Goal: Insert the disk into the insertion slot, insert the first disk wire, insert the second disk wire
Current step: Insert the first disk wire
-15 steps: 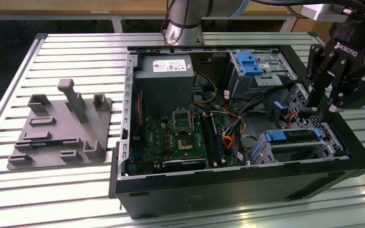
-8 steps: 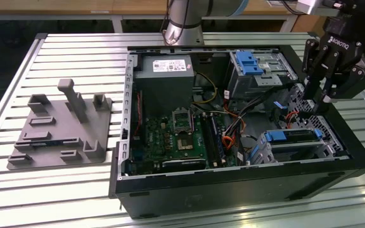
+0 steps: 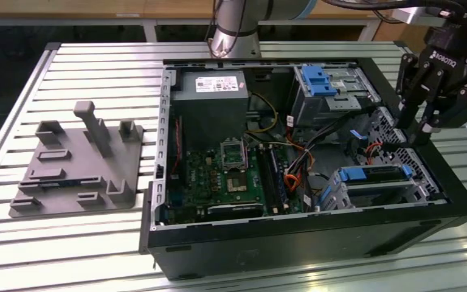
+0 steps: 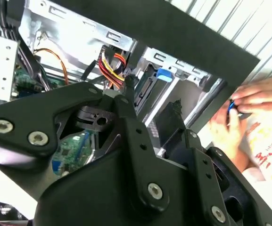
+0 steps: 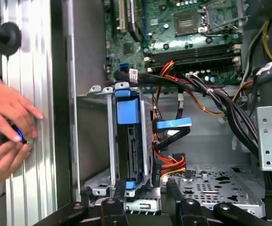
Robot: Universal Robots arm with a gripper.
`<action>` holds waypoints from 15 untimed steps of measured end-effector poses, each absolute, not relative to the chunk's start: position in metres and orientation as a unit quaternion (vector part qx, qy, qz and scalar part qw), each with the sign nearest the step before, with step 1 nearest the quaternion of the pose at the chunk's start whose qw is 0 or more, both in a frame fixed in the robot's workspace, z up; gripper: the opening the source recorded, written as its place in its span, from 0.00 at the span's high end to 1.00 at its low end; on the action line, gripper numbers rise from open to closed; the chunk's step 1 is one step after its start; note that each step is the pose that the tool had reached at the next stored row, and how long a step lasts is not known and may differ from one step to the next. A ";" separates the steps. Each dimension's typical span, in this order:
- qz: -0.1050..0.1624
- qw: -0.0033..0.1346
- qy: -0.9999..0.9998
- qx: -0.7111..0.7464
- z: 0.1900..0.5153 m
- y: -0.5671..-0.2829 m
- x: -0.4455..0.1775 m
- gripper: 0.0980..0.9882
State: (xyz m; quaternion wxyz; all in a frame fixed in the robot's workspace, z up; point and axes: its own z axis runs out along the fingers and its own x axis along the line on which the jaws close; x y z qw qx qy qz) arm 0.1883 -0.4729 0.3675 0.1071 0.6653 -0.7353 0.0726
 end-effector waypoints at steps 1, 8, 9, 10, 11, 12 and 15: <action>0.072 0.108 -0.741 0.659 0.367 -0.473 0.188 0.59; 0.069 0.111 -0.759 0.638 0.360 -0.465 0.189 0.59; 0.069 0.111 -0.758 0.639 0.359 -0.464 0.189 0.59; 0.069 0.112 -0.758 0.639 0.358 -0.464 0.189 0.59; 0.067 0.113 -0.757 0.640 0.357 -0.464 0.189 0.59; 0.065 0.116 -0.756 0.641 0.356 -0.464 0.189 0.59; 0.059 0.124 -0.755 0.642 0.353 -0.464 0.189 0.59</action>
